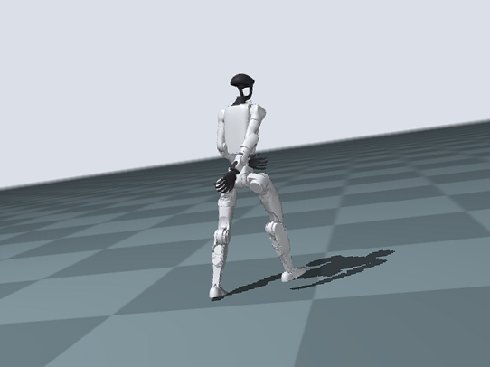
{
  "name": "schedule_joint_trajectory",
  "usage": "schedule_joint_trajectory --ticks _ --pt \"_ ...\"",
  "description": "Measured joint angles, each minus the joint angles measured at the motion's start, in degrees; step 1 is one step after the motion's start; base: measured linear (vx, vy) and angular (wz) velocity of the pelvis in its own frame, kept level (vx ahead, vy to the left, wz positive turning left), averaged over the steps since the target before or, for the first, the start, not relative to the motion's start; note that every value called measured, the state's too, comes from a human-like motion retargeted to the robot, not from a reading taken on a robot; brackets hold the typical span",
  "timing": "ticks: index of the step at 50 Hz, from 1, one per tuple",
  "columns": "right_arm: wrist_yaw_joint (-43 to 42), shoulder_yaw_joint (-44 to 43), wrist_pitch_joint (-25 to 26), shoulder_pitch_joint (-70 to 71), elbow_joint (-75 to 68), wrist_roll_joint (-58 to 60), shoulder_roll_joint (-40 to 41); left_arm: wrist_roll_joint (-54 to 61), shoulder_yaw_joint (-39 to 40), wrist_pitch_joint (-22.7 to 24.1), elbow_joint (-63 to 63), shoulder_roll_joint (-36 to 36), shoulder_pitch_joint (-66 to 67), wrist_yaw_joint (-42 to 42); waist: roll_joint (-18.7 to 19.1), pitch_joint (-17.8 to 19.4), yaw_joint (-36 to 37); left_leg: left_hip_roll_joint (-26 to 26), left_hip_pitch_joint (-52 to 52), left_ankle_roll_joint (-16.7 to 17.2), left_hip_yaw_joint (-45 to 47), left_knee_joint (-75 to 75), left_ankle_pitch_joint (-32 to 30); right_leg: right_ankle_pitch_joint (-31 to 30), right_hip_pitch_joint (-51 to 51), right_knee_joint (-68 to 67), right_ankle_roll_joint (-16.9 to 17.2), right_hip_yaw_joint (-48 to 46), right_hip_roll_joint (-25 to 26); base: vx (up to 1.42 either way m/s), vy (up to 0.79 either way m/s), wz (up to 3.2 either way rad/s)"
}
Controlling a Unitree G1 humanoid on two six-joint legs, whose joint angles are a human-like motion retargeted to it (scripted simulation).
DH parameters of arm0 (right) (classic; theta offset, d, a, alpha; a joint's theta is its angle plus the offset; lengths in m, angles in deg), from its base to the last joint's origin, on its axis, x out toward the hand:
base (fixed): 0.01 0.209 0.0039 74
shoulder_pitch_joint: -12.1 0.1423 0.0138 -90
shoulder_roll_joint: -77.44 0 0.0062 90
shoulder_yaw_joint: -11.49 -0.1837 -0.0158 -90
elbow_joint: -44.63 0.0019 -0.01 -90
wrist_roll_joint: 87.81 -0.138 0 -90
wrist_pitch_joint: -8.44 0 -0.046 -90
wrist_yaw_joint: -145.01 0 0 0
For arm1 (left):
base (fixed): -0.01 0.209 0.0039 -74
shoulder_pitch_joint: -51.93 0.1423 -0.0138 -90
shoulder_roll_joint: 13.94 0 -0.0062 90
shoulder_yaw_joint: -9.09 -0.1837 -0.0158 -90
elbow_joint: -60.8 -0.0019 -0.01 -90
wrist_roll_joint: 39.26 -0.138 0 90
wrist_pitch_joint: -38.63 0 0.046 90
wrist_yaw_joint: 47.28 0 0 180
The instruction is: Walk run
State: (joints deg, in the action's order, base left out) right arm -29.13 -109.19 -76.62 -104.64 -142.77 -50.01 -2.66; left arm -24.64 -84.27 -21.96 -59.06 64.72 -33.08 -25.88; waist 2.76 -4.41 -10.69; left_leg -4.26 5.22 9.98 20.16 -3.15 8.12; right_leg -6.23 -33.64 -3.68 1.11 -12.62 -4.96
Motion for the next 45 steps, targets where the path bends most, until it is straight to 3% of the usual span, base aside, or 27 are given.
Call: schedule_joint_trajectory --ticks 3,5,7,9,11,13,15,18,20,23,27,30,32,33,35,37,39,40,42,43,45 --pt "-0.4 -1.97 -0.49 -1.79 0.0 -4.45 1.63 -0.5 -0.2 0.18 -0.85 -0.19 0.3 -0.44 2.11 -1.18 0.0 -1.48 2.03 4.49 0.16 -1.34 -5.79 -1.8 0.97 3.38 -6.44 -1.54 2.52 0.95 -0.36 -0.53" --pt "-0.16 -3.57 -1.0 -1.73 0.0 -6.49 2.58 -1.3 -0.19 0.2 -1.86 -1.32 1.07 -0.61 2.04 -2.9 -1.75 1.28 1.36 5.02 -1.05 -3.33 -13.68 -4.56 0.82 0.52 -5.48 -8.76 -2.07 0.91 -0.19 0.52" --pt "1.28 -4.78 -1.68 -0.09 0.0 -7.43 3.44 -2.43 0.65 0.64 -2.92 -2.73 3.04 -0.41 1.82 -4.34 -4.08 1.2 0.53 5.02 -1.06 -8.03 -26.15 -3.93 0.43 -2.85 -6.24 0.69 -2.44 1.15 -0.47 0.28" --pt "3.51 -5.93 -3.41 3.24 0.0 -7.84 3.77 -3.38 1.36 1.03 -3.58 -4.48 5.74 -0.65 1.17 -4.64 -3.2 0.31 -2.57 5.02 -3.93 -19.85 -36.12 -0.14 1.91 -6.69 -8.81 3.46 -0.86 1.03 -0.48 -1.25" --pt "5.38 -5.85 -6.12 8.0 0.0 -8.2 3.43 -3.28 1.68 1.16 -3.91 -5.6 8.14 -1.66 2.23 -2.61 -1.09 -1.54 -8.47 5.02 -9.33 -40.0 -38.12 3.24 6.22 -8.39 -11.66 5.34 4.75 1.05 -0.4 -2.29" --pt "5.71 -4.71 -8.62 13.81 0.79 -8.55 2.24 -2.54 1.82 0.94 -4.3 -6.84 9.57 -1.76 0.2 -2.73 0.26 4.15 -12.09 5.02 -13.03 -45.64 -38.12 4.44 10.43 -6.56 -12.81 8.34 5.17 0.96 -0.37 -1.68" --pt "4.02 -2.55 -10.08 19.16 5.24 -7.8 1.9 -1.97 2.44 0.68 -4.63 -7.47 10.5 -0.93 -3.37 -3.65 -0.24 8.39 -15.48 5.02 -13.77 -45.09 -36.05 5.4 13.54 -4.46 -13.63 12.68 3.8 0.91 -0.49 -0.82" --pt "-2.59 1.98 -10.75 25.65 15.06 -3.44 2.16 -2.04 4.15 1.03 -4.16 -6.77 11.89 -0.4 -5.5 -2.0 3.35 6.27 -23.33 3.7 -13.58 -49.23 -26.28 5.5 19.92 -1.42 -15.66 16.78 7.19 0.94 -0.45 -2.08" --pt "-6.14 3.63 -11.62 29.82 20.38 -0.51 0.66 -2.71 4.1 1.53 -3.41 -6.2 12.65 -0.29 -6.77 -1.54 5.43 2.95 -27.95 -2.78 -8.7 -45.61 -20.08 6.02 22.81 -0.34 -16.11 18.86 7.5 0.87 -0.07 -1.97" --pt "-9.12 5.34 -13.31 36.26 25.5 1.17 -2.34 -4.44 4.53 1.79 -2.48 -5.44 12.47 0.36 -6.56 -0.87 7.85 -1.39 -33.54 -11.49 -2.83 -33.69 -15.5 7.38 26.68 0.6 -16.11 21.5 8.64 0.9 0.04 -1.22" --pt "-10.15 5.34 -14.97 42.76 28.35 0.01 -5.63 -6.39 4.47 2.11 -1.88 -5.12 11.69 0.26 -4.99 -0.11 11.65 0.54 -37.02 -16.3 -4.22 -10.95 -11.19 10.05 33.15 1.22 -16.11 24.46 11.07 0.95 0.08 -0.99" --pt "-9.06 3.94 -15.13 44.66 28.81 -1.95 -6.78 -7.24 4.19 2.21 -1.94 -5.46 11.05 -0.1 -6.08 0.18 12.55 5.66 -38.51 -15.48 -12.03 1.96 -5.09 11.1 37.95 0.52 -16.11 23.11 10.55 1.22 0.01 -0.12" --pt "-8.76 3.22 -15.08 44.06 28.12 -3.44 -6.6 -7.5 4.03 2.19 -2.12 -5.65 10.96 -0.2 -6.69 0.39 12.71 4.39 -37.29 -12.05 -5.47 2.63 -2.61 9.12 40.87 -0.97 -16.11 21.15 11.79 1.25 -0.14 0.13" --pt "-8.85 2.67 -15.09 43.42 27.37 -4.08 -6.35 -7.62 3.9 2.14 -2.29 -5.72 10.85 -0.18 -6.99 0.22 13.52 3.61 -37.08 -12.83 -4.79 0.41 -2.82 6.92 41.98 -1.7 -16.11 20.4 12.87 1.22 -0.18 -0.19" --pt "-9.04 1.63 -15.08 41.27 25.05 -4.82 -5.88 -8.13 3.87 1.94 -2.72 -6.2 10.76 -0.16 -7.6 -1.25 15.69 0.69 -36.26 -14.36 3.2 -4.56 -2.56 0.54 43.29 -3.73 -13.43 19.69 13.22 1.14 -0.07 -0.52" --pt "-8.7 0.9 -14.62 37.86 21.52 -4.55 -5.13 -9.01 3.79 2.04 -2.95 -6.97 11.33 -0.41 -8.3 -2.59 17.87 1.89 -35.81 -15.17 -2.79 -7.36 -8.23 -10.81 43.81 -7.49 -8.8 16.11 11.62 1.61 0.17 -0.57" --pt "-8.16 1.43 -13.88 33.83 17.77 -3.6 -3.58 -8.88 4.15 1.97 -2.91 -7.47 11.6 -0.73 -9.58 -2.62 17.42 7.0 -36.33 -18.02 -14.24 -12.27 -6.86 -21.06 42.0 -17.15 -2.14 16.74 10.72 1.3 0.09 0.08" --pt "-8.04 2.03 -13.45 31.89 15.74 -3.2 -2.76 -8.45 4.33 1.82 -2.91 -7.57 11.39 -0.83 -10.31 -1.89 16.4 9.29 -36.78 -18.68 -17.74 -15.66 -4.97 -23.77 39.72 -25.48 0.99 17.52 10.73 1.27 0.03 0.92" --pt "-8.05 2.73 -12.23 29.31 10.21 -3.15 -2.06 -7.16 4.29 1.2 -3.37 -7.19 9.54 -0.64 -11.82 0.06 14.24 11.85 -33.18 -19.27 -14.52 -19.77 0.11 -23.77 33.3 -45.26 4.99 16.81 10.56 1.32 -0.04 0.88" --pt "-7.68 2.66 -11.65 28.04 7.43 -2.52 -1.25 -6.73 4.51 1.0 -3.57 -6.8 8.69 -0.74 -10.29 -0.31 14.57 7.81 -30.04 -19.53 -9.84 -18.55 0.94 -23.77 31.49 -46.56 5.24 16.88 12.64 1.21 -0.05 -0.03" --pt "-5.88 2.6 -10.21 24.98 3.32 -1.06 0.54 -6.07 4.75 0.71 -3.9 -6.02 7.06 -1.41 -5.18 -1.48 15.01 2.57 -25.55 -18.69 -11.49 -15.35 2.4 -23.12 27.37 -42.76 1.72 15.34 18.68 1.04 -0.01 -0.37"
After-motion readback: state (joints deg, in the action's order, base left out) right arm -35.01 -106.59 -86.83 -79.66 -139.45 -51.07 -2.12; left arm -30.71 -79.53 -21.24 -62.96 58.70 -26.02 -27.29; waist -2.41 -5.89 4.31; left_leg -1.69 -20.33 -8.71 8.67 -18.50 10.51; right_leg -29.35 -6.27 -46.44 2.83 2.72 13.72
